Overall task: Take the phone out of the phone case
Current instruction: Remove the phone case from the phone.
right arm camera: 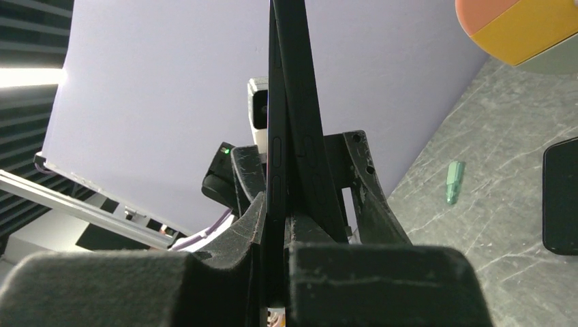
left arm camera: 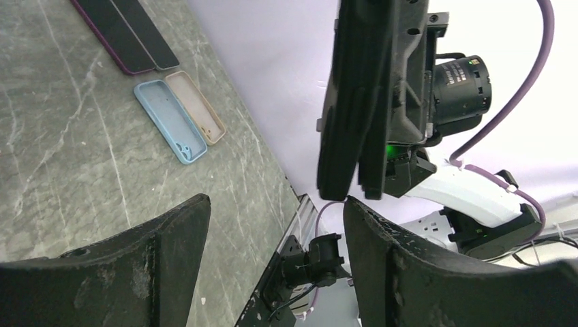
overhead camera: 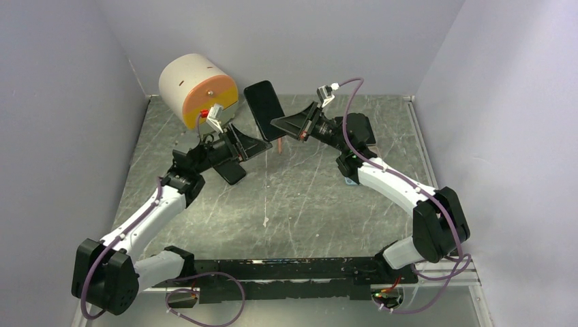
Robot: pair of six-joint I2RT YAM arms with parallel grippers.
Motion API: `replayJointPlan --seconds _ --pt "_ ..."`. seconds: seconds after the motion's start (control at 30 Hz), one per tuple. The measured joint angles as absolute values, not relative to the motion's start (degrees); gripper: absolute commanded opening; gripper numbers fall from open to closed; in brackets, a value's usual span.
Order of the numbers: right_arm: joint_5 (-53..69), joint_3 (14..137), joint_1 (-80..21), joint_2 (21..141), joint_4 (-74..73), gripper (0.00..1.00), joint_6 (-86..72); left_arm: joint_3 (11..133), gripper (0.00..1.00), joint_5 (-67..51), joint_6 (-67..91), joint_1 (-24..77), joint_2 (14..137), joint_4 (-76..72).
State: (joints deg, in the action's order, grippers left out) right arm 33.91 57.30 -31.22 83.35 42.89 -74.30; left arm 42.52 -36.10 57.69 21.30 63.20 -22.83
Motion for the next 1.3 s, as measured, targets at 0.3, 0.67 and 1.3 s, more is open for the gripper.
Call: replayJointPlan --seconds 0.3,0.67,1.3 --pt "33.93 57.08 -31.35 83.33 42.5 0.0 -73.58 43.07 0.64 -36.27 57.69 21.78 63.64 -24.23" --pt "33.95 56.58 -31.57 82.19 41.87 0.0 -72.93 43.4 0.63 -34.11 57.67 21.91 64.01 -24.01" --pt "33.47 56.6 -32.53 81.36 39.46 0.0 -69.21 47.29 0.03 -34.5 61.71 22.06 69.23 -31.03"
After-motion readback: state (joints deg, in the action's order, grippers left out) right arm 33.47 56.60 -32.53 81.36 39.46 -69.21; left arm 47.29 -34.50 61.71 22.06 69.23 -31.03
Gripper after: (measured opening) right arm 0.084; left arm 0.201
